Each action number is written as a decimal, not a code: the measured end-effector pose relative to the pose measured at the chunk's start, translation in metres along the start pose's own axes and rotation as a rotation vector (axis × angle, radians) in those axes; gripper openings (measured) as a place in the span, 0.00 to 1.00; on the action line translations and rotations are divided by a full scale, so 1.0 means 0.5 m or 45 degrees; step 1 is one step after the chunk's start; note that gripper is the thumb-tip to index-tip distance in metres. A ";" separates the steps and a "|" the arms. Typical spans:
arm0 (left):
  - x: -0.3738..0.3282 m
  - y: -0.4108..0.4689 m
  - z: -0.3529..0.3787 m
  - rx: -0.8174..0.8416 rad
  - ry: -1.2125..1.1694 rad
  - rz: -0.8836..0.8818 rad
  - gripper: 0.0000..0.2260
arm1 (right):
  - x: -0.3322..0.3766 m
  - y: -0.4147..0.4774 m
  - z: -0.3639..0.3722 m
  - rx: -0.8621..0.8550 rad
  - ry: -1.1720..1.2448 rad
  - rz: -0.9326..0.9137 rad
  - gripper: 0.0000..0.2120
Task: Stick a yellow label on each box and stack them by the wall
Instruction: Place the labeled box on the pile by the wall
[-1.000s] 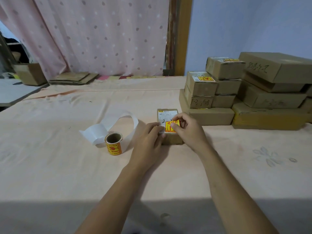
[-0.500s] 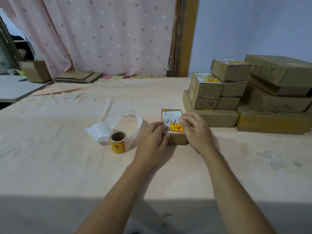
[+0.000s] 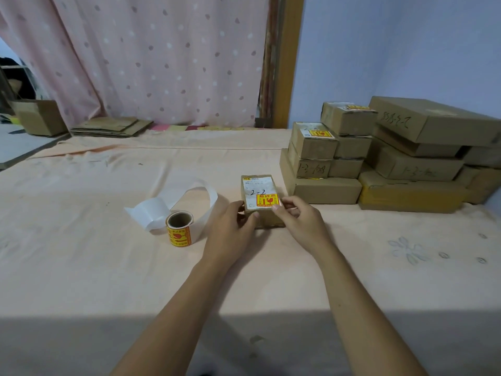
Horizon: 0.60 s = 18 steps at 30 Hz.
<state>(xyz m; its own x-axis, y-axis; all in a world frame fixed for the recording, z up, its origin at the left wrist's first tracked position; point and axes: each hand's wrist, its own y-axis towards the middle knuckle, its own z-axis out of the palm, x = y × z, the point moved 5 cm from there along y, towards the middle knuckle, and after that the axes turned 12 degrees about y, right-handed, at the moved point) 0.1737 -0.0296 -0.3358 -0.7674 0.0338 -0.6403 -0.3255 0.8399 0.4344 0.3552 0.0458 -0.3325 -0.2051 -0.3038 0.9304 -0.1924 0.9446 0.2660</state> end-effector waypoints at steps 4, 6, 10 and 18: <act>-0.014 -0.008 -0.016 -0.052 -0.126 0.143 0.18 | 0.024 -0.028 -0.003 -0.007 0.075 -0.082 0.15; -0.016 -0.011 -0.019 -0.072 -0.195 0.156 0.20 | 0.033 -0.036 -0.008 -0.026 0.144 -0.102 0.15; -0.047 -0.006 -0.034 -0.212 -0.287 0.161 0.19 | 0.074 -0.034 -0.030 -0.102 0.262 -0.163 0.15; -0.198 0.092 -0.068 -0.315 -0.338 0.357 0.19 | 0.177 0.013 -0.114 -0.375 0.197 -0.327 0.11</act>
<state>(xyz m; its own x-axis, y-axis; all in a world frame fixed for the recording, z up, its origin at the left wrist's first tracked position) 0.2158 -0.0124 -0.2312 -0.6871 0.4061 -0.6025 -0.2724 0.6248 0.7318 0.3907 0.0319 -0.2339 -0.0350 -0.5328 0.8455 0.0688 0.8427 0.5339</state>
